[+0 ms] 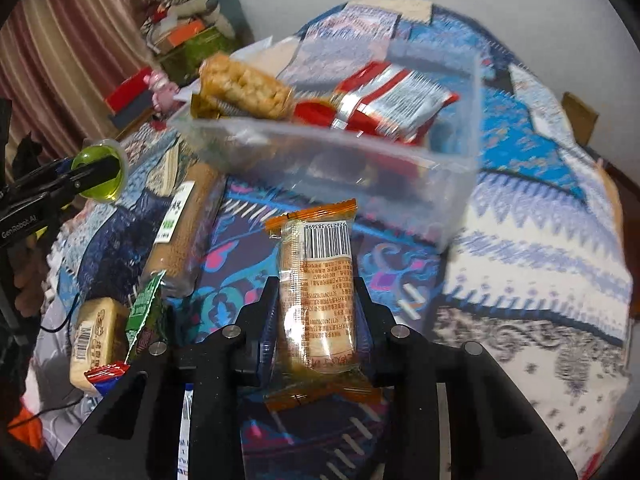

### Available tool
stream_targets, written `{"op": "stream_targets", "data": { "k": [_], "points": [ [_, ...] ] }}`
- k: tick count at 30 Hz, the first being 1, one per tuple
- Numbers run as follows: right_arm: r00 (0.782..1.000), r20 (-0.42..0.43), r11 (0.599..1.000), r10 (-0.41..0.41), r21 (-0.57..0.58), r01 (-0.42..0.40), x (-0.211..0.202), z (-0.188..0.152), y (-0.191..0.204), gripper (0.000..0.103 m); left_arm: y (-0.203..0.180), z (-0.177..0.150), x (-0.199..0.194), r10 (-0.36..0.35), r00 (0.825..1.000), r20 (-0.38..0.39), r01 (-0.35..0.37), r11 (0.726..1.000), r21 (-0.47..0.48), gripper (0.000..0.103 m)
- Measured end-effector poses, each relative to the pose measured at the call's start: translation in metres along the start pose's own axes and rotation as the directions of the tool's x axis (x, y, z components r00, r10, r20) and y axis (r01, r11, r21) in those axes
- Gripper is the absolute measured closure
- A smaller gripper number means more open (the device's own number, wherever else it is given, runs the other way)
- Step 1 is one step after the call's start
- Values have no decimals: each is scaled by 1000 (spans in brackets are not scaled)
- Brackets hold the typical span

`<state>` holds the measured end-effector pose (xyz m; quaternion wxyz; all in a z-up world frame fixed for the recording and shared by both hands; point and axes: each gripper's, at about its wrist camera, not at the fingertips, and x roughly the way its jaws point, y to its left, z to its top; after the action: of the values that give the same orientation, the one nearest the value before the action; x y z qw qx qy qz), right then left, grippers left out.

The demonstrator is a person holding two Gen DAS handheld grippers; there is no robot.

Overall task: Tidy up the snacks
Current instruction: 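Carry the jelly cup and biscuit pack over the clear box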

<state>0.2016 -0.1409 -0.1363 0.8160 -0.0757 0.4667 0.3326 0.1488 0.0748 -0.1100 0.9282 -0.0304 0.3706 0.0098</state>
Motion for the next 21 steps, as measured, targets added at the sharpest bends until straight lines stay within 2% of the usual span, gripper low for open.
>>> {"op": "stream_targets", "data": {
  "k": [6, 13, 21],
  "points": [
    [995, 98, 999, -35, 18, 33, -33, 12, -1, 72, -19, 22, -7, -53, 998, 37, 53, 999, 14, 47],
    [973, 221, 997, -60, 51, 50, -62, 35, -8, 72, -45, 52, -4, -95, 992, 79, 91, 995, 51, 47],
    [955, 283, 993, -94, 99, 69, -58, 58, -19, 72, -67, 77, 25, -158, 986, 61, 155, 987, 51, 47]
  ]
}}
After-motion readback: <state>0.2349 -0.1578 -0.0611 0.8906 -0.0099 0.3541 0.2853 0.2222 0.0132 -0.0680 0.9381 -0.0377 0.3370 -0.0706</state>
